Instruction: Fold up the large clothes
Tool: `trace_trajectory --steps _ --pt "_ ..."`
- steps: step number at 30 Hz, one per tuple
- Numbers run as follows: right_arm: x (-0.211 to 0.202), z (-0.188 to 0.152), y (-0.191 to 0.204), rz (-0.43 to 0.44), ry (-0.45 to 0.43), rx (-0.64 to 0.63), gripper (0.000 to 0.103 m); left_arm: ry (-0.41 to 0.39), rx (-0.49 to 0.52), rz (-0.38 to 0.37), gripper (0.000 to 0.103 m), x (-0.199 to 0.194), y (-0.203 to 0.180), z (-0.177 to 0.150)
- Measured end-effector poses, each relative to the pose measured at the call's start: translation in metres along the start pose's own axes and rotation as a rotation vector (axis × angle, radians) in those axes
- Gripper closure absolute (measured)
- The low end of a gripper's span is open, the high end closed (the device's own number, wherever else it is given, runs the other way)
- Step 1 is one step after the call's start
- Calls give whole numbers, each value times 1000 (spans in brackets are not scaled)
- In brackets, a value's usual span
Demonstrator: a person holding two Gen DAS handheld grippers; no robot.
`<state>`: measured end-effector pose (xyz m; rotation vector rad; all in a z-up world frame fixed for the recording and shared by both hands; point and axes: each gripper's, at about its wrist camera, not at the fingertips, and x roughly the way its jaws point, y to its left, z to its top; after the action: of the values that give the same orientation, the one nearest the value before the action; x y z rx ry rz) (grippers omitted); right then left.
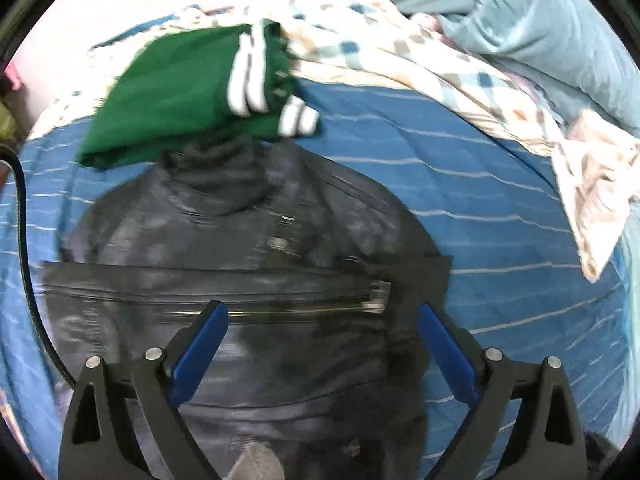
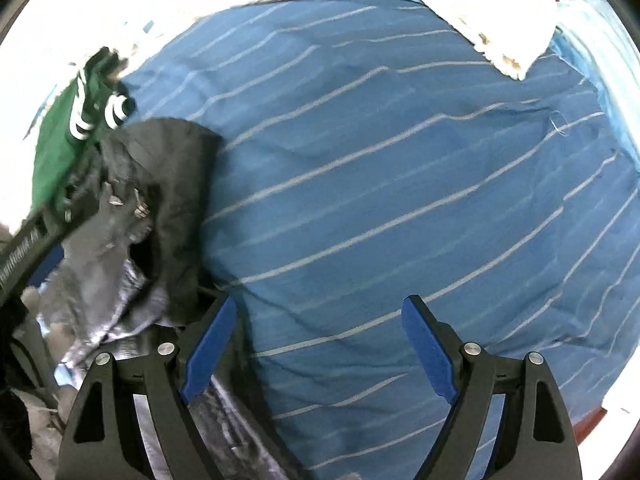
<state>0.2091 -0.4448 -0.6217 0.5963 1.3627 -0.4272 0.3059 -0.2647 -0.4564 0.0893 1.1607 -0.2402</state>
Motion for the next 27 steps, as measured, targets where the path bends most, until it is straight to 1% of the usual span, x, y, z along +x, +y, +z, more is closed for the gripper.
trace_trajectory --steps 2,4,5,6,7,8,9,10,11,12,14,15,16,17,18,19,20,21,23,24,25,27 --pt "-7 7 3 74 4 4 16 -2 -34 39 6 -12 20 -1" --pt "-10 13 14 167 26 2 17 -11 -76 110 6 -24 50 -5" --pt "-10 17 22 226 37 3 19 -12 -92 137 6 -29 63 -9" --pt "-9 18 28 266 45 5 22 -9 -110 176 6 -33 79 -13" --pt "-6 21 38 328 58 5 31 -8 -133 218 6 -39 99 -20" --pt "0 26 51 389 76 3 35 -4 -154 247 6 -43 118 -26" --pt "4 26 60 412 87 1 36 2 -167 270 6 -44 131 -31" --pt "13 28 73 432 106 -9 36 17 -184 315 6 -45 150 -38" --pt "21 30 85 440 119 -22 36 26 -194 343 6 -45 163 -42" --pt "34 33 101 443 140 -44 36 35 -207 377 6 -44 178 -48" --pt "58 35 126 422 188 -79 36 55 -238 446 6 -41 206 -58" --pt "72 35 139 409 221 -113 37 65 -261 467 6 -39 220 -63" --pt "81 34 149 380 234 -144 62 71 -284 482 6 -38 233 -67" --pt "89 32 160 300 221 -189 88 76 -304 494 6 -37 242 -70" --pt "93 29 164 250 216 -201 88 80 -333 502 6 -36 253 -73" --pt "92 29 167 240 202 -198 91 80 -353 503 6 -35 259 -74" --pt "85 28 169 226 169 -204 95 78 -381 504 6 -36 267 -76" --pt "67 26 170 205 105 -209 95 76 -403 499 6 -38 272 -77" --pt "42 24 168 193 32 -195 95 62 -442 464 6 -40 279 -75" --pt "26 25 164 168 -10 -178 95 54 -451 450 6 -40 281 -73" --pt "19 26 162 155 -29 -164 95 45 -455 432 6 -39 281 -69" --pt "14 29 153 128 -39 -137 95 40 -447 403 6 -33 279 -61"
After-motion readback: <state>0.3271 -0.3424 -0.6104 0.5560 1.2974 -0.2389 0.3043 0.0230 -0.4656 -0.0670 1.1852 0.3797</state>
